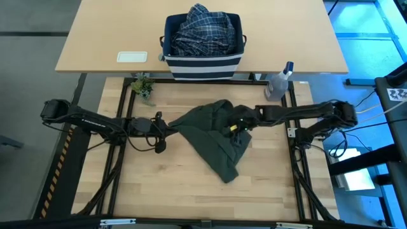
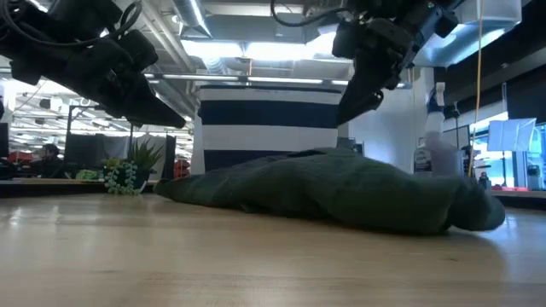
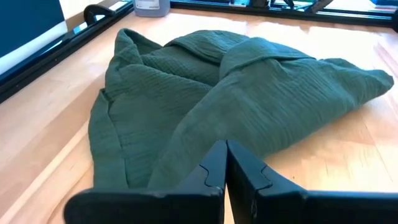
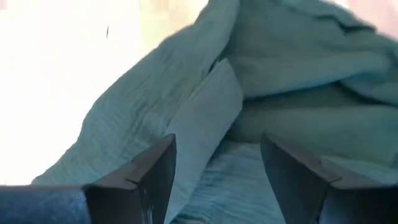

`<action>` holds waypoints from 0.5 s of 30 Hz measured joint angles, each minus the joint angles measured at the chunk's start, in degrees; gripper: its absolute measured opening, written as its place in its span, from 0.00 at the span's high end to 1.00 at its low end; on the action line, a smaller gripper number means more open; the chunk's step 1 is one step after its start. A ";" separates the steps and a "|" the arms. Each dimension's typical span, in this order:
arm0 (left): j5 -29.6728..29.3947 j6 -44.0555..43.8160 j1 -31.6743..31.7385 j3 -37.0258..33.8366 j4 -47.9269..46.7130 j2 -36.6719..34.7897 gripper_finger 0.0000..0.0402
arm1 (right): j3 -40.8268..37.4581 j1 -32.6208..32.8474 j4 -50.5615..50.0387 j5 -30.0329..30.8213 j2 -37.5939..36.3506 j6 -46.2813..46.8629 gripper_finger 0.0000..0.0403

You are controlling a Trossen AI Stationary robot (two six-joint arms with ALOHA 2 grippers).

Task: Fold Laundry from Bin
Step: Fold the green polo shirt

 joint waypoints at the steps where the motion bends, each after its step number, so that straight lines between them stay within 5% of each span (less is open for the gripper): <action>1: 0.00 0.00 0.00 0.00 0.22 0.00 1.00 | -0.01 0.08 -0.03 -0.22 0.59 0.76 0.42; 15: 4.22 -1.81 0.00 0.00 3.28 0.00 1.00 | -0.07 0.10 4.64 -7.61 11.61 3.72 0.42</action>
